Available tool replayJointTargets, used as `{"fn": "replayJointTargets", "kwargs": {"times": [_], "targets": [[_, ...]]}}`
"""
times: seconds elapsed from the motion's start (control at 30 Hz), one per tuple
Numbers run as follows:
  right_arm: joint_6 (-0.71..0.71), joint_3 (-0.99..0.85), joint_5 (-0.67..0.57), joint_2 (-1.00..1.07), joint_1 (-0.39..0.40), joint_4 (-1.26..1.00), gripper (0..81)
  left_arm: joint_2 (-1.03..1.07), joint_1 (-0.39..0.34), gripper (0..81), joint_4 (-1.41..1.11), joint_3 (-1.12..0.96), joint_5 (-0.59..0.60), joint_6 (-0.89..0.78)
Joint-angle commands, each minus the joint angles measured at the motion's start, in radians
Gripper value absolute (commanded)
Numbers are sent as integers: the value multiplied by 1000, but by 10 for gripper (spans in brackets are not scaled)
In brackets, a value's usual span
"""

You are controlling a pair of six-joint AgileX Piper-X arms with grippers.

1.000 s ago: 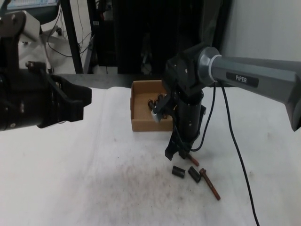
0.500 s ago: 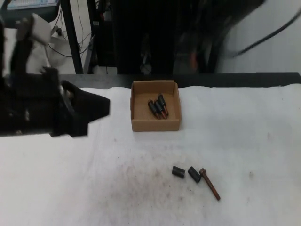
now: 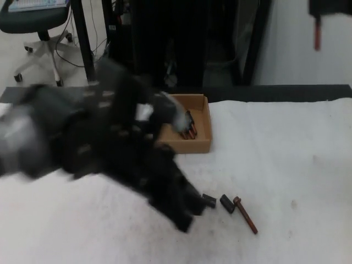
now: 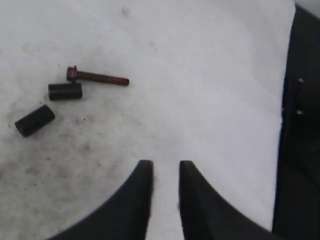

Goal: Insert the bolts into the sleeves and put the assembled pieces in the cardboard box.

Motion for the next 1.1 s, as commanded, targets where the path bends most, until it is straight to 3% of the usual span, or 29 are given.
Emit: {"fn": "replayJointTargets", "kwargs": {"times": [0.0,0.17,0.33,0.63,1.07], "targets": [[7,99,-76,-72,-77,-3,8,65,-31,382,70,-99,-106,66],[7,202,-197,-129,-149,-3,8,245,-61,412,256,-329,-316,222],[7,255,-203,-174,-155,-3,8,333,-61,412,251,-414,-337,446],[7,294,-203,-188,-153,-3,8,387,-68,412,318,-424,-439,677],[7,294,-203,-188,-73,-3,8,483,-82,412,296,-449,-439,721]]}}
